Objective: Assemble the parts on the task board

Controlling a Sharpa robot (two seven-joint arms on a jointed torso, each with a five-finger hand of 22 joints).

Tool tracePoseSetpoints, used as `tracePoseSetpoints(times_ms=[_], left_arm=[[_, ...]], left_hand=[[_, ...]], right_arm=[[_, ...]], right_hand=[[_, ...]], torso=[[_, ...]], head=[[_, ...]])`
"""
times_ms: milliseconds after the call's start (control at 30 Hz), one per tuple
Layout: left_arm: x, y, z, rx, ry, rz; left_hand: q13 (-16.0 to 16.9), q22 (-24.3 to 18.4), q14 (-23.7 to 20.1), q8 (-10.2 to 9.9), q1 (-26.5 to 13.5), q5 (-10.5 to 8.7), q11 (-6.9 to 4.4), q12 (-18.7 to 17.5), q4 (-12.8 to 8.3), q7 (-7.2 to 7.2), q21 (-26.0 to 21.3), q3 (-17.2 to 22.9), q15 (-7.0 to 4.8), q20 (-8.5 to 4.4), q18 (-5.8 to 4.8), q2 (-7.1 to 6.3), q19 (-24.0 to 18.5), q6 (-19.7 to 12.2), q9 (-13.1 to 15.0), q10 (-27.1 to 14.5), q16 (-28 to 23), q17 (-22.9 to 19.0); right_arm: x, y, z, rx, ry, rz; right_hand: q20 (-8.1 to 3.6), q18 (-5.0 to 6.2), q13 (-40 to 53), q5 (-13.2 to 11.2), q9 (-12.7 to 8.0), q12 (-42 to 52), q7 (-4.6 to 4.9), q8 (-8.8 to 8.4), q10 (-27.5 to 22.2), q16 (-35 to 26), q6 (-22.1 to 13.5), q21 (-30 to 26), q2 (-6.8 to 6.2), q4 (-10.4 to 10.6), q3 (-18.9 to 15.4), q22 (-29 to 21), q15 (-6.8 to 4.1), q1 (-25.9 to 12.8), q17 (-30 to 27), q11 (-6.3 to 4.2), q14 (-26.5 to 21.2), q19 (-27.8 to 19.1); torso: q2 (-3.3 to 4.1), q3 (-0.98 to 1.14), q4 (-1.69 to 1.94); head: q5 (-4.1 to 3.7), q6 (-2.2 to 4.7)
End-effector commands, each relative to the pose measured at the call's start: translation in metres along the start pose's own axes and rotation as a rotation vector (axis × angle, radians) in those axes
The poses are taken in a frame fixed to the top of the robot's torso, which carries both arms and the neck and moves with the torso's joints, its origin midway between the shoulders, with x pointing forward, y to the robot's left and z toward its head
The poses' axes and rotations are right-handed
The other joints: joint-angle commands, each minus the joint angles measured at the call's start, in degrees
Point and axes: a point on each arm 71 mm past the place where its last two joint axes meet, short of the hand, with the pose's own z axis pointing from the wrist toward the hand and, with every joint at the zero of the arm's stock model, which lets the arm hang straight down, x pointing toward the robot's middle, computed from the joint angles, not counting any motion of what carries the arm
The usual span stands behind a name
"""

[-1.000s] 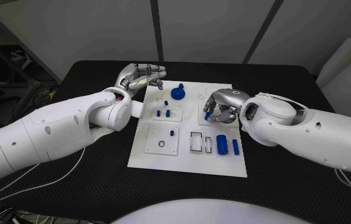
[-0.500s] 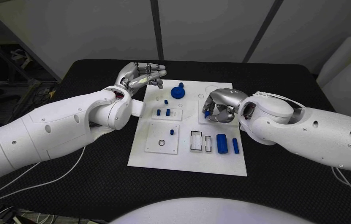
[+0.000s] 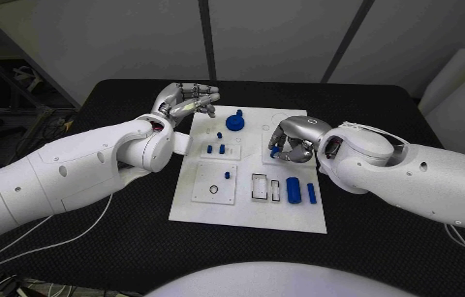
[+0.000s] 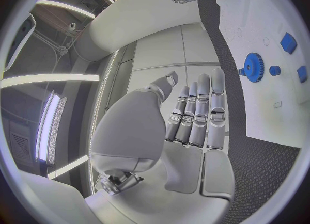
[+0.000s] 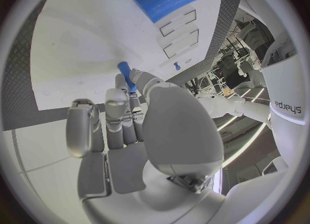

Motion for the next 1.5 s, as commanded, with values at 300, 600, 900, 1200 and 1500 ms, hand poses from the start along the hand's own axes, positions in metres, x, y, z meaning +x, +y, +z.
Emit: tracePoseSetpoints(times_ms=[300,600,900,1200,1500], left_arm=[[-0.002,0.000,0.000,0.006,0.003,-0.001],[-0.002,0.000,0.001,0.004,0.004,-0.001],[-0.002,0.001,0.002,0.004,0.001,-0.001],[-0.003,0.002,0.003,0.003,-0.003,0.001],[-0.002,0.002,0.004,0.002,-0.002,0.000]], left_hand=[[-0.09,-0.11,0.05,0.21,0.12,-0.05,-0.12,0.29,-0.19,-0.10,-0.18,-0.14,-0.05,0.01,-0.65,0.60,0.13,-0.42,-0.01,-0.47,0.06,-0.06],[-0.09,-0.11,0.05,0.21,0.12,-0.05,-0.12,0.29,-0.19,-0.10,-0.18,-0.14,-0.05,0.01,-0.65,0.60,0.13,-0.42,-0.01,-0.47,0.06,-0.06],[-0.10,-0.14,0.01,0.26,0.15,-0.04,-0.10,0.38,-0.23,-0.08,-0.20,-0.17,-0.03,0.02,-0.66,0.61,0.15,-0.50,-0.02,-0.58,0.04,-0.10],[-0.10,-0.14,0.01,0.26,0.15,-0.04,-0.10,0.39,-0.22,-0.07,-0.20,-0.18,-0.03,0.02,-0.66,0.62,0.15,-0.51,-0.02,-0.58,0.04,-0.10],[-0.10,-0.14,0.01,0.26,0.15,-0.04,-0.10,0.39,-0.22,-0.07,-0.20,-0.18,-0.03,0.02,-0.66,0.62,0.15,-0.51,-0.02,-0.58,0.04,-0.10]], right_arm=[[-0.016,0.027,-0.011,-0.154,-0.167,0.100],[-0.011,0.067,-0.006,-0.271,-0.115,0.154],[0.005,0.100,0.006,-0.354,-0.065,0.201],[0.032,0.118,0.019,-0.374,0.020,0.211],[0.048,0.122,0.026,-0.354,0.063,0.167]], right_hand=[[-0.25,-0.92,0.07,0.92,0.14,-0.49,0.17,0.03,0.50,-0.05,0.36,0.23,0.49,-0.43,0.50,1.96,-0.35,0.48,-0.06,-0.05,1.15,0.20],[-0.26,-0.93,0.07,1.06,0.15,-0.55,0.23,0.03,0.55,0.09,0.45,0.26,0.54,-0.46,0.54,2.01,-0.33,0.45,0.07,0.00,1.17,0.22],[-0.26,-0.96,0.08,1.20,0.17,-0.62,0.31,0.02,0.60,0.26,0.51,0.34,0.61,-0.48,0.56,2.13,-0.31,0.39,0.21,0.04,1.21,0.27],[-0.24,-0.96,0.08,1.36,0.16,-0.77,0.43,-0.06,0.59,0.27,0.48,0.34,0.60,-0.51,0.52,2.12,-0.26,0.26,0.18,0.13,1.21,0.26],[-0.23,-0.95,0.07,1.41,0.16,-0.85,0.50,-0.10,0.59,0.40,0.47,0.34,0.63,-0.49,0.50,2.12,-0.22,0.15,0.29,0.18,1.24,0.26]], torso=[[0.12,-0.04,0.10],[0.15,-0.14,0.27],[0.11,-0.23,0.37],[0.03,-0.22,0.33],[0.13,-0.13,0.26]], head=[[0.43,-0.11],[1.17,-0.46],[2.18,-0.93],[3.26,-1.00],[3.83,-1.08]])
